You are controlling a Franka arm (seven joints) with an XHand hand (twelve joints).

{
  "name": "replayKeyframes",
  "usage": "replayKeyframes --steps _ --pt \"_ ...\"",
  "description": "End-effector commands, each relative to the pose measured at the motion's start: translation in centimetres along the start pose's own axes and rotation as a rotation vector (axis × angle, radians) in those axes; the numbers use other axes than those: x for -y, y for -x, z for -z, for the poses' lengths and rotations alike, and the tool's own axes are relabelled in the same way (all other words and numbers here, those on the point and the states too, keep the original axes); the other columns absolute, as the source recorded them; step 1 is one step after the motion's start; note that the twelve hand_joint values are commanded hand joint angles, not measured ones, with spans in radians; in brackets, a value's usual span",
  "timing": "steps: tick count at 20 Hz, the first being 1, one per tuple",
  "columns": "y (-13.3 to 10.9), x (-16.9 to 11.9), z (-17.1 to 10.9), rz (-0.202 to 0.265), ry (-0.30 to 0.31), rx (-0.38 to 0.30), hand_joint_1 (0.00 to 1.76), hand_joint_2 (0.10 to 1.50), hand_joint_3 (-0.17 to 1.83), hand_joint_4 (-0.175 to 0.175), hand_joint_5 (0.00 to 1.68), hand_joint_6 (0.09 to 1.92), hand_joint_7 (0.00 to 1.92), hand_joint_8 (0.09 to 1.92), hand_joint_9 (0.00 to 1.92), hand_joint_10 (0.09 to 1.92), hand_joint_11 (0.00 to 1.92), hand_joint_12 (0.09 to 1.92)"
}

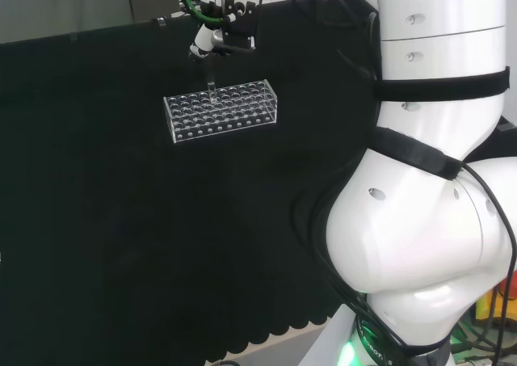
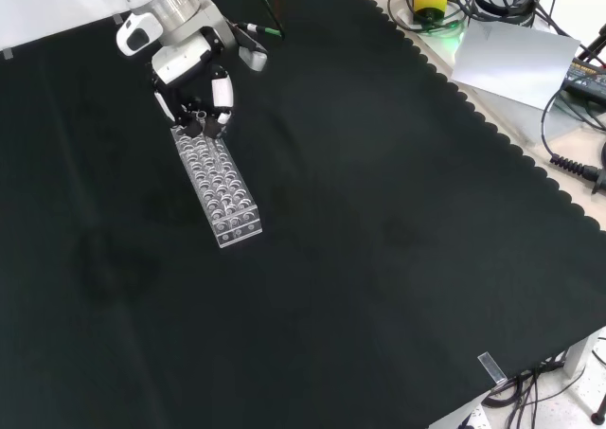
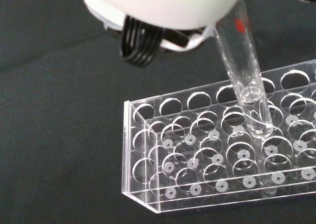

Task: Put the test tube back in the rack.

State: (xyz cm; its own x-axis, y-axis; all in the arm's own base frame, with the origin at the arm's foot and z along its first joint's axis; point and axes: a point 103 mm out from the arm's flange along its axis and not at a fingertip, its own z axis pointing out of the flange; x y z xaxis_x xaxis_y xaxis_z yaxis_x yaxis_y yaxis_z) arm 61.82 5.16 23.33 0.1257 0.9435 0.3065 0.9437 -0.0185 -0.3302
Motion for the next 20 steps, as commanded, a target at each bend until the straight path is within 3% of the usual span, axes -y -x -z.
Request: replayKeyframes --steps 1,6,9,12,16,17,20 --pt "0.1 -0.4 -0.1 -0.007 0.005 -0.019 1.24 0.57 0.70 -0.175 1.50 0.25 1.87 0.28 1.81 0.18 1.31 0.92" --pt "0.2 -0.8 -0.2 -0.011 0.010 -0.007 1.24 0.57 0.70 -0.175 1.50 0.25 1.87 0.28 1.81 0.18 1.31 0.92" --pt "-1.0 -1.8 -0.6 -0.026 0.002 0.006 1.24 0.57 0.70 -0.175 1.50 0.25 1.87 0.28 1.81 0.18 1.31 0.93" --pt "0.4 -1.8 -0.2 -0.003 0.027 -0.015 1.24 0.57 0.70 -0.175 1.50 0.25 1.87 0.28 1.81 0.18 1.31 0.93" --pt "-1.1 -2.7 -0.8 -0.007 0.023 0.002 1.24 0.57 0.70 -0.175 1.50 0.25 1.87 0.28 1.81 0.18 1.31 0.93" --pt "0.2 -2.5 -0.2 0.001 0.029 -0.017 1.24 0.57 0.70 -0.175 1.50 0.25 1.87 0.28 1.81 0.18 1.31 0.93" --pt "1.0 -2.3 0.2 0.000 0.023 -0.018 1.24 0.57 0.70 -0.175 1.50 0.25 1.87 0.28 1.81 0.18 1.30 0.93"
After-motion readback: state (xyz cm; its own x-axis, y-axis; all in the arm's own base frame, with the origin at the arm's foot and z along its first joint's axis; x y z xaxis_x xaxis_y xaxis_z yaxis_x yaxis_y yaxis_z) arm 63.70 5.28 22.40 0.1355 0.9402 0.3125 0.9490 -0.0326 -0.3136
